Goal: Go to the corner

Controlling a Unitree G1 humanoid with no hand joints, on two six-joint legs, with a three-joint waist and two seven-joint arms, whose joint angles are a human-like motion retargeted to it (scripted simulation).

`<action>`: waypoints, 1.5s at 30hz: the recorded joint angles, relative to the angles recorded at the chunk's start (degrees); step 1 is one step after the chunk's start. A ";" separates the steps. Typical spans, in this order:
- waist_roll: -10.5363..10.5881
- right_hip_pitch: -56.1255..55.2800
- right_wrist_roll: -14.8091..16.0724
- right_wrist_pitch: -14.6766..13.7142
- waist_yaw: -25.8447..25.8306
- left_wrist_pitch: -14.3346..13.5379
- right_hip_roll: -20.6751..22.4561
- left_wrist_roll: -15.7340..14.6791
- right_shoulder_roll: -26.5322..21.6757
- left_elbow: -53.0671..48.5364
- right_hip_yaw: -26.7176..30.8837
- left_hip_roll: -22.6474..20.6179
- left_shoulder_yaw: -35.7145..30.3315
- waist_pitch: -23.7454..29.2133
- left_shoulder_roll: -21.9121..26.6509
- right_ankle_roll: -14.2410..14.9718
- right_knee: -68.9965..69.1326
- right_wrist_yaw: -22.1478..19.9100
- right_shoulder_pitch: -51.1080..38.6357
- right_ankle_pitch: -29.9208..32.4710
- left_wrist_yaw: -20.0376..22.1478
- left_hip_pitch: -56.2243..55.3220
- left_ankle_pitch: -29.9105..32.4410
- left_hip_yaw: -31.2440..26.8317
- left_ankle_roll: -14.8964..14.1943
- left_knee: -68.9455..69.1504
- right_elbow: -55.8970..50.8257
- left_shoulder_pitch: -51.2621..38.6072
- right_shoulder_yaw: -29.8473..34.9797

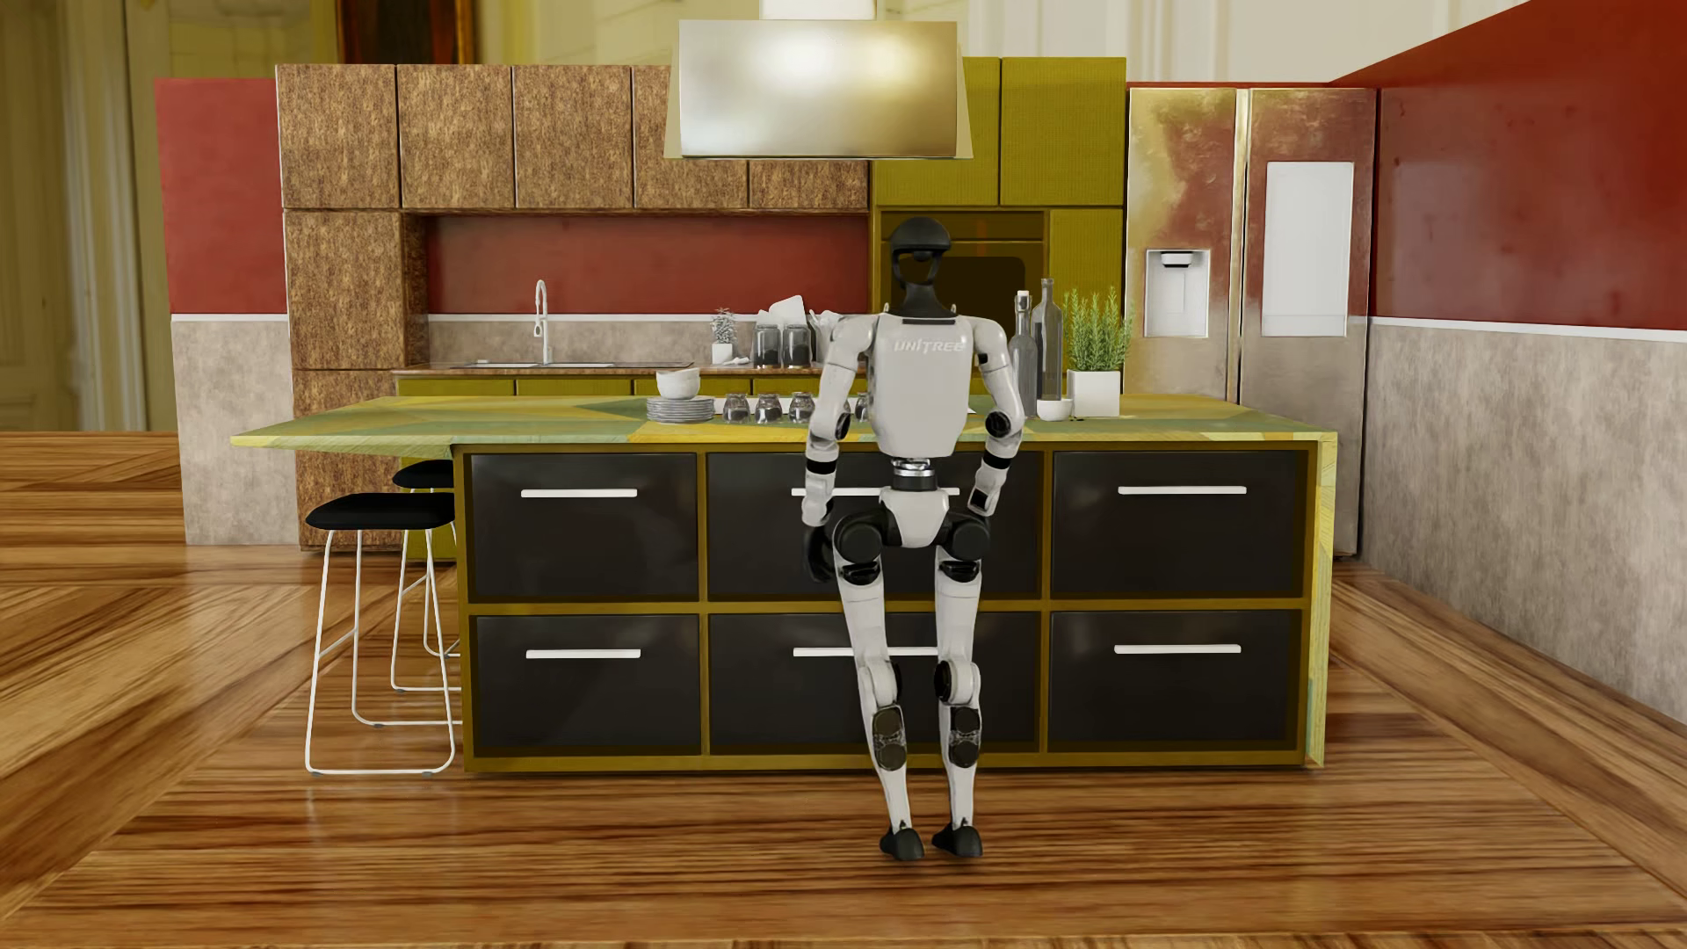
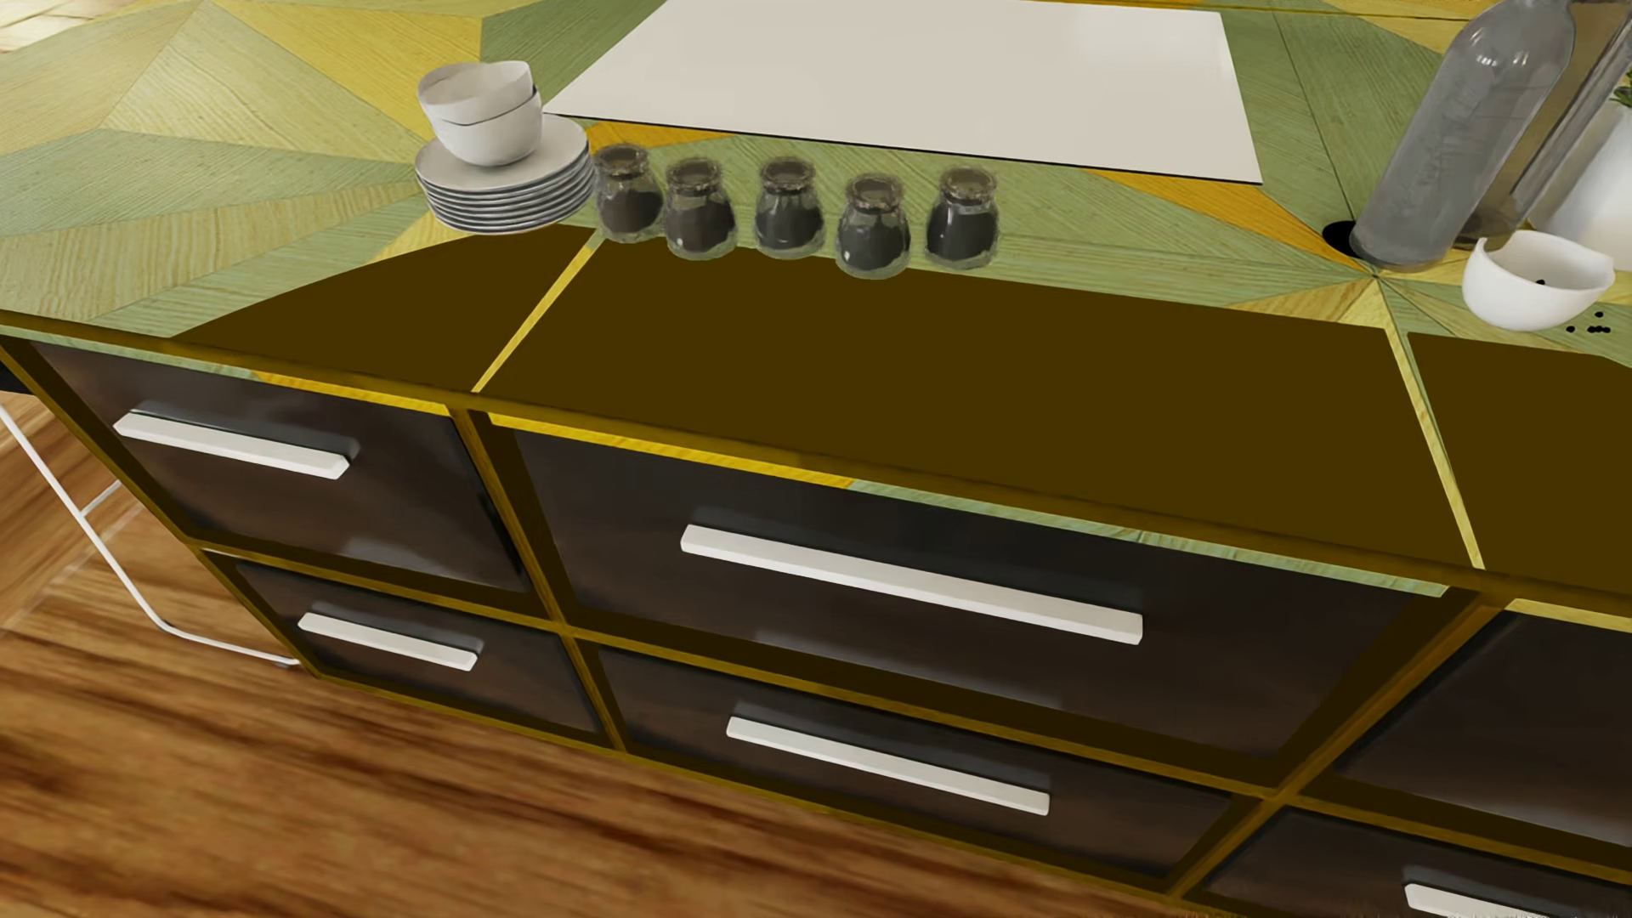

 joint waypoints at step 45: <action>2.17 -0.35 0.00 0.00 -5.72 0.00 -0.21 0.00 0.32 -2.77 0.00 0.57 -4.58 -1.13 -1.10 0.00 -0.31 0.00 1.00 -0.43 0.00 0.12 -1.04 0.00 0.00 -0.73 -0.54 1.06 -2.95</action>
